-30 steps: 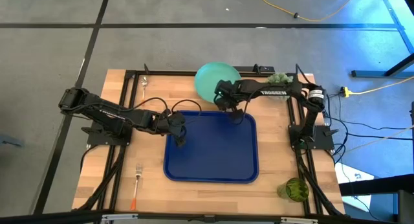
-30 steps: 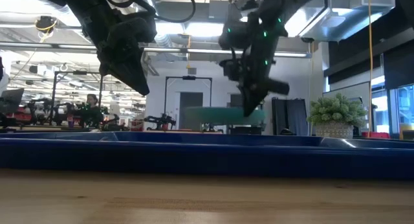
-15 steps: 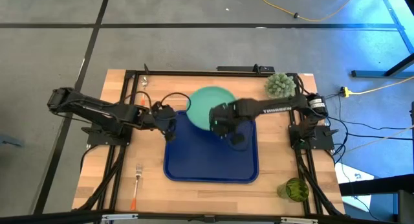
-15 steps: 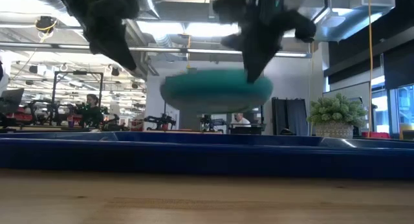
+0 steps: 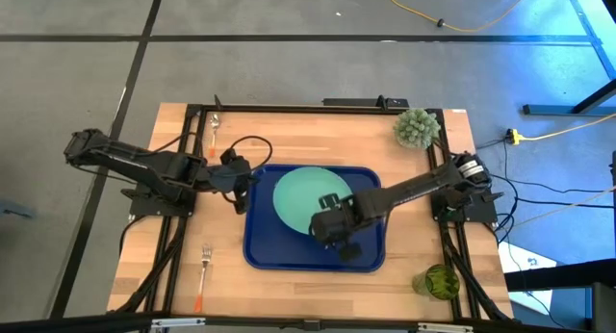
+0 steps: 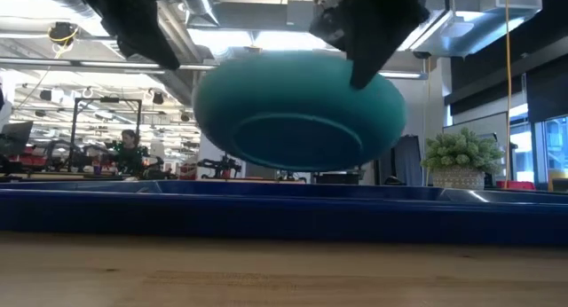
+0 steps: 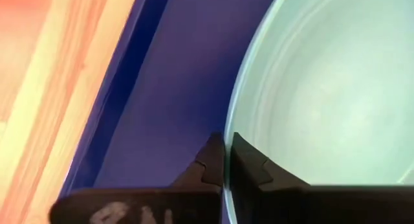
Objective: Pick and place plate/cup/fork/spoon on tray
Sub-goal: Put the green plate on the blue tray
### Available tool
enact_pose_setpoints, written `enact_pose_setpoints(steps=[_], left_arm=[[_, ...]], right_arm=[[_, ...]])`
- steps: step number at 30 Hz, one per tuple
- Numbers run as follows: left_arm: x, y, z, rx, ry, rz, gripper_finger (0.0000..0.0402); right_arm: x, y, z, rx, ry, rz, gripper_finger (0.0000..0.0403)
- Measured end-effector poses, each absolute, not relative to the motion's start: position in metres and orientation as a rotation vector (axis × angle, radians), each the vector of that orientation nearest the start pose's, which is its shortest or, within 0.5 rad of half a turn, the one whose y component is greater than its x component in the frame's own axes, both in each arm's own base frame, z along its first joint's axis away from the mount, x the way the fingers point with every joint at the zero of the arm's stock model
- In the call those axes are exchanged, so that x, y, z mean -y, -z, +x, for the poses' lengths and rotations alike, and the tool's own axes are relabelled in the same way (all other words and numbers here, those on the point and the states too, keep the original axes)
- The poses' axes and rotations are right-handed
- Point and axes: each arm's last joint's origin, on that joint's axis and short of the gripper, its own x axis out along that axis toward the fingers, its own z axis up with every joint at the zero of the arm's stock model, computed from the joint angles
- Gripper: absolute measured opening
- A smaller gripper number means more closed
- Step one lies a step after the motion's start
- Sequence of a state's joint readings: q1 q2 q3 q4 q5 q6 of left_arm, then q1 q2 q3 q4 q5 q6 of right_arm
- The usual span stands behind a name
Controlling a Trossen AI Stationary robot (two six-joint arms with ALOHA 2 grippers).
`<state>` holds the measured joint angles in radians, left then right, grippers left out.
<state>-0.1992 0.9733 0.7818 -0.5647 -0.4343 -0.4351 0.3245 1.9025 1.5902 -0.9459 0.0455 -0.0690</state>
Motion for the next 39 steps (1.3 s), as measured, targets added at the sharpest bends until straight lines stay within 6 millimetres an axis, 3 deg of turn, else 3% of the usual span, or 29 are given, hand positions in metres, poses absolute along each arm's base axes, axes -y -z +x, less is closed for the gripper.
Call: enact_pose_setpoints(steps=[16,35,39], left_arm=[[0.029,-0.270,0.190,-0.647,-0.367,-0.201,0.0000],[0.029,-0.272,0.193,-0.612,-0.361,-0.214,0.0000],[0.029,-0.272,0.193,-0.612,-0.361,-0.213,0.0000]], right_arm=[[-0.131,-0.200,0.378,-1.345,-0.404,-0.355,0.0008],[-0.132,-0.177,0.374,-1.347,-0.484,-0.336,0.0008],[-0.132,-0.175,0.374,-1.337,-0.494,-0.337,0.0027]])
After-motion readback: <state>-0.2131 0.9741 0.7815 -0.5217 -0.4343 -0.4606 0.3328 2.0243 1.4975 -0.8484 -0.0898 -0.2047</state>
